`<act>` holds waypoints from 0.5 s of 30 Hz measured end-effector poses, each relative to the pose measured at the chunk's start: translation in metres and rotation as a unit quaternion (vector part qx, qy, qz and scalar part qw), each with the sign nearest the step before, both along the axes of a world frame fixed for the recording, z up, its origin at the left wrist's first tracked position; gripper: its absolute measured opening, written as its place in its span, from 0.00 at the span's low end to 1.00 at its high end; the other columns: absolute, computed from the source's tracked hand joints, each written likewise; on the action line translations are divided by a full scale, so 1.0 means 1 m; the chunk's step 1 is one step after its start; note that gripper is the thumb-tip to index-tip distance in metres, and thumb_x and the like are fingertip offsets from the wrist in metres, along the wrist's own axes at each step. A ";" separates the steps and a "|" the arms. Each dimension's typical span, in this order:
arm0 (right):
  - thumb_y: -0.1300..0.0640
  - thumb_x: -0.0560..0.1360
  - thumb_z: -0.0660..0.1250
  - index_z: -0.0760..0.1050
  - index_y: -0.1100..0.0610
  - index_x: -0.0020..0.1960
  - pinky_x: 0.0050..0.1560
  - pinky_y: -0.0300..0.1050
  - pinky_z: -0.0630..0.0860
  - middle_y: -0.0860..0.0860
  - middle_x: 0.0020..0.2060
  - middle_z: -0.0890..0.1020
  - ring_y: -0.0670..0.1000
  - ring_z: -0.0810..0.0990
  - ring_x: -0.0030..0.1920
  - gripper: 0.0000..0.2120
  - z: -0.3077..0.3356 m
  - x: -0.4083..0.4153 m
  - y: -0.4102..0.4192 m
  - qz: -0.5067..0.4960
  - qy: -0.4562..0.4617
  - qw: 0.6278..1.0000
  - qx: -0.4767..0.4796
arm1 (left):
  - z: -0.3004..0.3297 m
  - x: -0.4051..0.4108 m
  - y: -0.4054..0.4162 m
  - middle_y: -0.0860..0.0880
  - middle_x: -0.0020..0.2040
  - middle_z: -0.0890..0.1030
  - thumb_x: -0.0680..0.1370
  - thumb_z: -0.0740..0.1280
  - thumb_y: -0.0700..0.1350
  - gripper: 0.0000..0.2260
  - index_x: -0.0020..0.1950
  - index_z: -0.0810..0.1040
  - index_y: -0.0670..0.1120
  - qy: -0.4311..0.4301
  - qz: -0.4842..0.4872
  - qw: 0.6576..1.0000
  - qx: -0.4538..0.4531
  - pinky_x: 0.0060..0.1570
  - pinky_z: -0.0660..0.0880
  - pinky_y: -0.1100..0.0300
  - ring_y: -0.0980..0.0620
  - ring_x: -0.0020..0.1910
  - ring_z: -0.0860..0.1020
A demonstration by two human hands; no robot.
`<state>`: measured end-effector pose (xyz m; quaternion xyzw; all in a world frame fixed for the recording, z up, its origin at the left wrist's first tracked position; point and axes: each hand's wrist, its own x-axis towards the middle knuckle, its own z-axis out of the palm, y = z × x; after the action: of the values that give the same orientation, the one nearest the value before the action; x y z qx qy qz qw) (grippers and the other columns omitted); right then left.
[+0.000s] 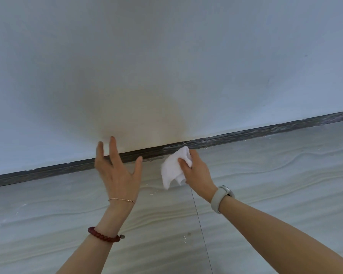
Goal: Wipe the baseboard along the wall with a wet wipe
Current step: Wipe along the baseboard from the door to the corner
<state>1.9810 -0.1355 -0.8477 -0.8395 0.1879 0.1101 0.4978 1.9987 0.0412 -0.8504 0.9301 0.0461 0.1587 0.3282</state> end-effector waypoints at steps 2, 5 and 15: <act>0.54 0.78 0.59 0.67 0.58 0.60 0.40 0.50 0.76 0.55 0.44 0.78 0.56 0.78 0.42 0.12 -0.007 0.000 0.008 0.056 0.011 0.998 -0.040 | 0.001 0.001 0.008 0.33 0.71 0.54 0.75 0.64 0.55 0.34 0.74 0.53 0.44 -0.047 0.026 0.995 0.087 0.69 0.56 0.45 0.38 0.71 0.53; 0.57 0.77 0.61 0.69 0.59 0.60 0.50 0.52 0.76 0.60 0.52 0.77 0.59 0.77 0.51 0.12 -0.022 0.005 0.029 0.098 0.047 0.992 -0.070 | 0.007 0.011 0.013 0.30 0.72 0.51 0.76 0.63 0.59 0.37 0.75 0.48 0.45 -0.050 0.054 0.987 0.141 0.72 0.45 0.50 0.35 0.72 0.48; 0.66 0.75 0.60 0.67 0.60 0.42 0.40 0.45 0.76 0.56 0.40 0.78 0.53 0.77 0.41 0.04 -0.035 0.049 0.038 -0.143 0.062 0.986 0.053 | 0.003 0.050 -0.003 0.19 0.67 0.50 0.70 0.69 0.64 0.51 0.71 0.46 0.30 -0.028 0.103 0.990 0.097 0.69 0.49 0.33 0.21 0.68 0.50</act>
<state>2.0298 -0.0980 -0.8830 -0.7682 0.3304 0.0991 0.5393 2.0492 0.0378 -0.8472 0.9428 0.1167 0.2217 0.2198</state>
